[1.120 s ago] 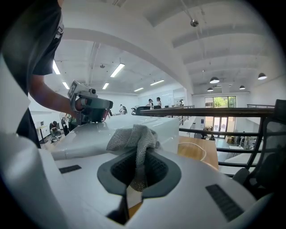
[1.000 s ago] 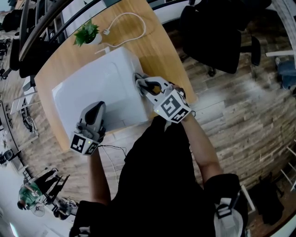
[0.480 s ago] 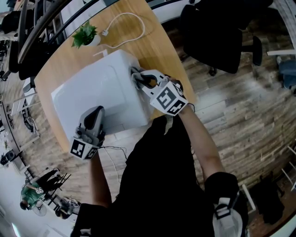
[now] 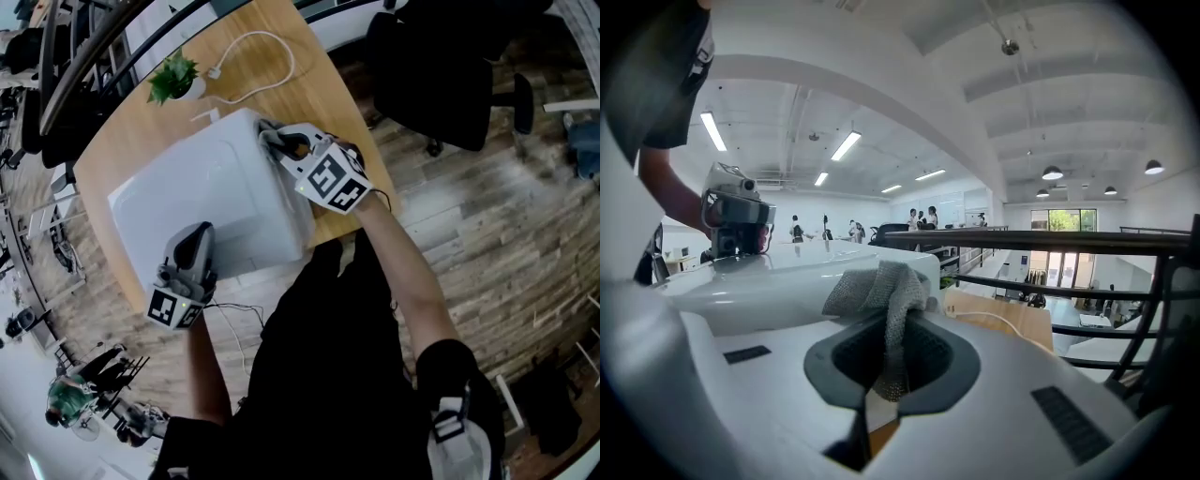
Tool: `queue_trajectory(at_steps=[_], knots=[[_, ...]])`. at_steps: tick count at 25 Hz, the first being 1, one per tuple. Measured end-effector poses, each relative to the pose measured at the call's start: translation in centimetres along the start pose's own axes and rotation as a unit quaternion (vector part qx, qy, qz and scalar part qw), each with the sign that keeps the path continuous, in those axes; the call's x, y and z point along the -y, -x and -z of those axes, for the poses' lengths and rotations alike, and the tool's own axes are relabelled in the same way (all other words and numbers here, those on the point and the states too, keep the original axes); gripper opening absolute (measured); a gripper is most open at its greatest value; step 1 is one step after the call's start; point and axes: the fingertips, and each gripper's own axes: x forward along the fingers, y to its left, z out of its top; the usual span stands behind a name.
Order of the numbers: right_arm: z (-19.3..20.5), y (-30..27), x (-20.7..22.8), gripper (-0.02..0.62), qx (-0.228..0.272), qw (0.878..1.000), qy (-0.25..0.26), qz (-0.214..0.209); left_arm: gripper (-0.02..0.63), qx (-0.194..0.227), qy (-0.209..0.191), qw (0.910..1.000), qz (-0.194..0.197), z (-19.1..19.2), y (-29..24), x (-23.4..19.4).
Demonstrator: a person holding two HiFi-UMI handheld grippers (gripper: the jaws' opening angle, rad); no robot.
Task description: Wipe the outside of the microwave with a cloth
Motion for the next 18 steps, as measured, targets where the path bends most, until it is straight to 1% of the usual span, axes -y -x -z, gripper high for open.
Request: queue_trajectory(at_steps=[4, 9, 15, 18], knots=[[-0.5, -0.8, 1.3, 0.017, 0.001, 1.000, 0.010, 0.005, 0.003, 0.002, 0.001, 1.0000, -0.003, -0.1, 0.0, -0.1], [-0.4, -1.8, 2.3, 0.017, -0.003, 1.000, 0.008, 0.008, 0.003, -0.015, -0.007, 0.9997, -0.019, 0.6, 0.3, -0.7], [-0.4, -2.5, 3.4, 0.017, -0.005, 1.000, 0.009, 0.015, 0.003, 0.003, 0.005, 0.9999, -0.008, -0.1, -0.1, -0.4], [-0.4, -2.7, 3.8, 0.017, -0.005, 1.000, 0.009, 0.018, 0.003, 0.004, 0.002, 1.0000, -0.007, -0.2, -0.2, -0.4]])
